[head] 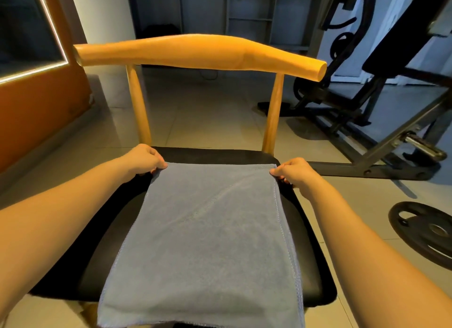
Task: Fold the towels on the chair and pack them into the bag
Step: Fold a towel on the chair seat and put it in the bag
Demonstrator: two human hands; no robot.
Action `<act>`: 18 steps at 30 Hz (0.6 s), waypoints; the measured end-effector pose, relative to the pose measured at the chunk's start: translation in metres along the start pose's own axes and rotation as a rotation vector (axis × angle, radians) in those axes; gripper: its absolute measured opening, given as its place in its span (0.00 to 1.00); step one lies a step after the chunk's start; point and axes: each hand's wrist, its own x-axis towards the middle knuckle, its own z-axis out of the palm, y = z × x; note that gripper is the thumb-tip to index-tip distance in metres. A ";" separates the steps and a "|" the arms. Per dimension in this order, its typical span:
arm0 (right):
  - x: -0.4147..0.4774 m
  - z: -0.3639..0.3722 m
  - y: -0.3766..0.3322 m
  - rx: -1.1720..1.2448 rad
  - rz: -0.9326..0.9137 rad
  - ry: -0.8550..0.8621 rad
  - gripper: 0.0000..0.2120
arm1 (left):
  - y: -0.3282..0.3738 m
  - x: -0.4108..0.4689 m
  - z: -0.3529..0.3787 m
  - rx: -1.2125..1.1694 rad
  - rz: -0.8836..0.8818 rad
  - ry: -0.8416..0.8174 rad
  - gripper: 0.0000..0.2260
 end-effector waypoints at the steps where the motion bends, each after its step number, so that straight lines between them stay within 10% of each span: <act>1: 0.005 0.003 0.000 -0.012 0.006 0.012 0.06 | -0.002 0.001 0.001 0.019 0.013 0.006 0.08; 9: 0.022 0.022 0.001 -0.283 -0.081 0.225 0.10 | -0.010 0.008 0.023 0.254 0.159 0.261 0.07; 18: -0.021 -0.007 -0.021 -0.410 0.054 -0.187 0.14 | 0.002 -0.004 0.045 0.483 0.594 0.254 0.10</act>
